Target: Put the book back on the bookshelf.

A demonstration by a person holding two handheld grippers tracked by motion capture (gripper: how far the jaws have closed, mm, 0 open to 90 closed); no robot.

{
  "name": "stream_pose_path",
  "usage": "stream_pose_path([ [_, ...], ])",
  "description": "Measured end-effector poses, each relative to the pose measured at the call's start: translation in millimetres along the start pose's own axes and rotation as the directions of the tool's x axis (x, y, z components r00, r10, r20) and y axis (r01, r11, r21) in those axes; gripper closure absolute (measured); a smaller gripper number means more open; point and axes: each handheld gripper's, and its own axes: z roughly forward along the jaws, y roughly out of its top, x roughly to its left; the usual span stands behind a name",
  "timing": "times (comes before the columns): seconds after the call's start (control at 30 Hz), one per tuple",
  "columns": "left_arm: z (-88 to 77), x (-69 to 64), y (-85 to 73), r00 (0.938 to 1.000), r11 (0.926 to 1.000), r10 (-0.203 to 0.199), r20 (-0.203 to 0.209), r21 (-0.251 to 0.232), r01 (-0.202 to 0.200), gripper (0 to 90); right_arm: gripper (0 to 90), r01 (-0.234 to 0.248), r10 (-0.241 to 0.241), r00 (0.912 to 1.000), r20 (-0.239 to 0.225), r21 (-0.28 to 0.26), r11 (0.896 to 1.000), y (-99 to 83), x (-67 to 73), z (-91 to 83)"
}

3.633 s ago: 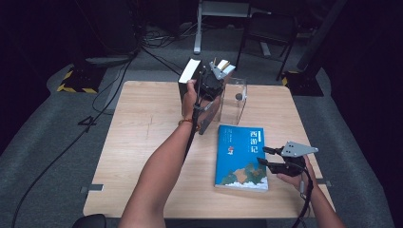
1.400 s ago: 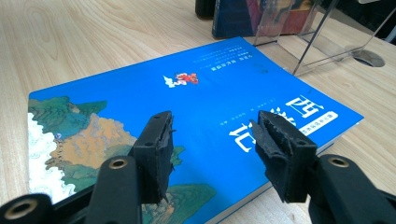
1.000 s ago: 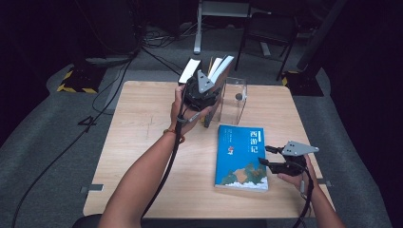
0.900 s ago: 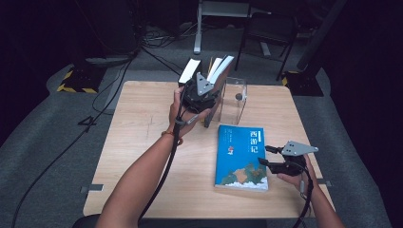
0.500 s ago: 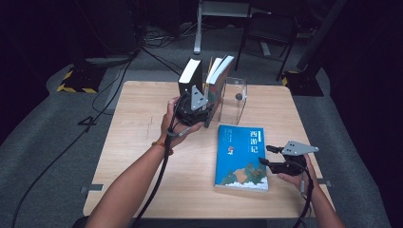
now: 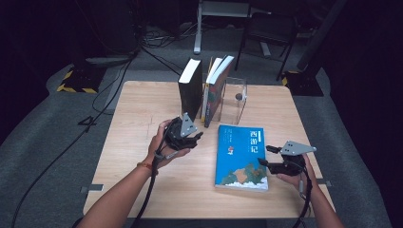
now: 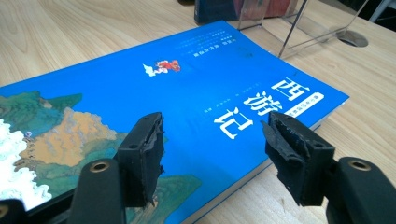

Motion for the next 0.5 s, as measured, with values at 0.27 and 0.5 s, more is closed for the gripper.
stream_pose_path([
  [0.27, 0.5, -9.4, -37.7, 0.9980, 0.9964, 0.003, 0.064, 0.084, -0.009, 35.6, 34.5, -0.010, 0.009, 0.9998, 0.015, 0.016, 1.000, -1.0, -1.2, 1.2],
  [0.5, -5.7, -21.5, -67.9, 0.9895, 0.9899, 0.010, 0.144, 0.139, -0.030, 29.9, 31.6, -0.023, 0.023, 0.9997, 0.013, 0.047, 0.999, -3.9, -3.1, 2.0],
])
